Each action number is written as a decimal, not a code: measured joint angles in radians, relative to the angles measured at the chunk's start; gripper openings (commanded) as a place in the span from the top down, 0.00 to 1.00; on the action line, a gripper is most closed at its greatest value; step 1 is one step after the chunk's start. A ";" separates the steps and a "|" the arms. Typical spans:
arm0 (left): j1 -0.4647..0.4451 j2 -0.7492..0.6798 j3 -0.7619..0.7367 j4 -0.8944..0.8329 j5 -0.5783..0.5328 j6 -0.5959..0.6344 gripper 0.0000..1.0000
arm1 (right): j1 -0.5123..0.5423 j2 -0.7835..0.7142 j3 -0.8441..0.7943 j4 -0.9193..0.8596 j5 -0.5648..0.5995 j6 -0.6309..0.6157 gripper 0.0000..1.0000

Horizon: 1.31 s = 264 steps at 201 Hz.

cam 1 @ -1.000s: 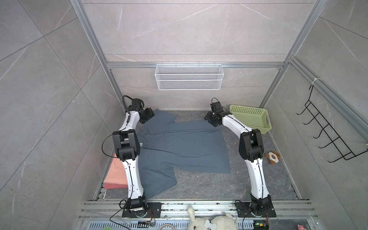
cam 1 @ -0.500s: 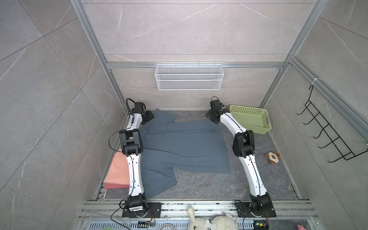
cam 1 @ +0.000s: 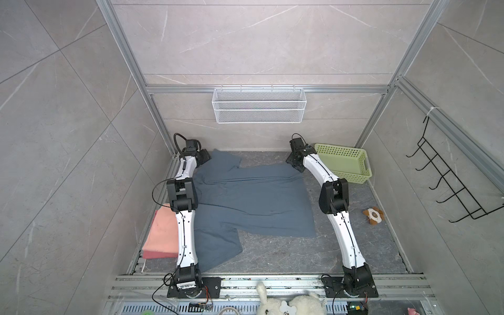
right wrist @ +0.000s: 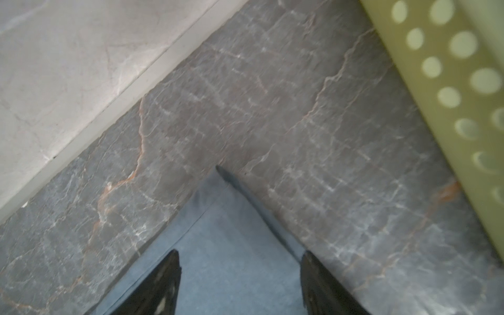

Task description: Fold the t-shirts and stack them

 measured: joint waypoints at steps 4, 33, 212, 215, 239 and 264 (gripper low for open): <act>-0.005 0.000 0.000 0.000 -0.001 -0.003 0.33 | -0.003 0.000 0.000 0.000 0.000 0.000 0.29; -0.045 -0.002 -0.023 0.022 -0.004 -0.012 0.49 | -0.022 0.003 0.002 -0.001 0.000 0.000 0.29; -0.075 -0.011 -0.055 0.018 -0.023 -0.060 0.97 | -0.032 0.189 0.232 0.088 -0.186 -0.098 0.88; -0.075 -0.011 -0.055 0.018 -0.022 -0.061 0.97 | -0.031 0.190 0.232 0.089 -0.185 -0.089 0.91; -0.074 -0.012 -0.055 0.018 -0.018 -0.062 1.00 | -0.022 0.191 0.232 0.082 -0.185 -0.072 1.00; -0.071 -0.012 -0.055 0.019 -0.001 -0.062 1.00 | -0.021 0.191 0.232 0.088 -0.186 -0.056 1.00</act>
